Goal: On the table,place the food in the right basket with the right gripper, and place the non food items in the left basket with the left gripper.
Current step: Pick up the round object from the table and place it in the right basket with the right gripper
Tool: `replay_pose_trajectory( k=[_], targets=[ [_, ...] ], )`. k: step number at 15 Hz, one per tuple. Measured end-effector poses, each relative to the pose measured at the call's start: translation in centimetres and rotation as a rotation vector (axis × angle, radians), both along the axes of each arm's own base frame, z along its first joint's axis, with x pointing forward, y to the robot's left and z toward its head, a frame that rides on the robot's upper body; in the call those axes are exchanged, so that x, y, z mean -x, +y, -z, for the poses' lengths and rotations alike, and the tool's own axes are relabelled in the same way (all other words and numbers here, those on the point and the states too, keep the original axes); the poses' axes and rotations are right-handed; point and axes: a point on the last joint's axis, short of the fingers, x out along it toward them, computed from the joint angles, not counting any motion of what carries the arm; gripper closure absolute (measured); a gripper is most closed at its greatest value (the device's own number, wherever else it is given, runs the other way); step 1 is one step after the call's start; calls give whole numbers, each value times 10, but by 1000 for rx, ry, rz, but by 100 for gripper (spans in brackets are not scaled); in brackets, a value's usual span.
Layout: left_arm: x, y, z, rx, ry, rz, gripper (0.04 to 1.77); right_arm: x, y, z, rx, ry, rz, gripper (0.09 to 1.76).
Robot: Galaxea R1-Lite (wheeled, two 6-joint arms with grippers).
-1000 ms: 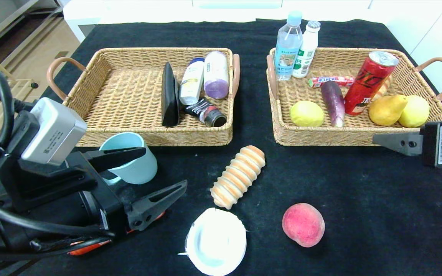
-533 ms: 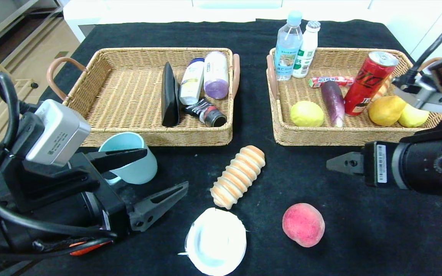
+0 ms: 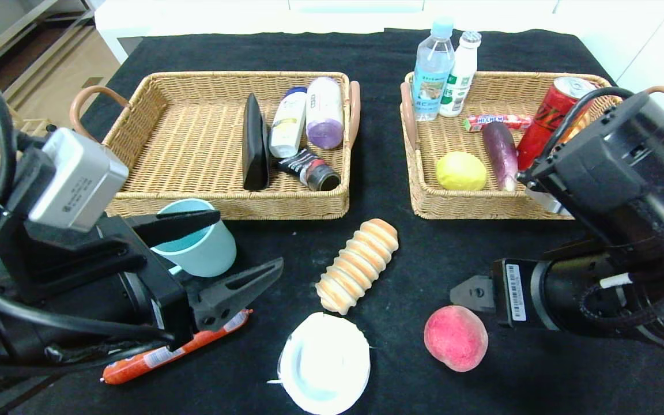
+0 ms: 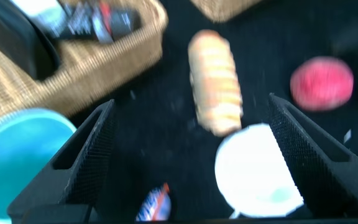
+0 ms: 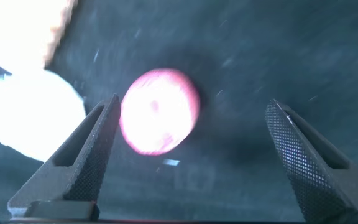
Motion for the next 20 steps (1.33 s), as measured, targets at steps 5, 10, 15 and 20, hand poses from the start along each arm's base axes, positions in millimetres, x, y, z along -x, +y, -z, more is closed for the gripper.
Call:
replay_pose_trajectory(
  k=[5, 10, 15, 20],
  targets=[
    [1, 1, 9, -18, 28, 0, 9, -4, 24, 9, 19, 39, -21, 15],
    [1, 1, 11, -21, 30, 1, 9, -11, 34, 21, 47, 67, -17, 15],
    [2, 1, 10, -20, 29, 0, 9, -16, 41, 32, 78, 88, -13, 15],
    [0, 5, 10, -19, 27, -21, 9, -22, 48, 44, 110, 112, -11, 15]
  ],
)
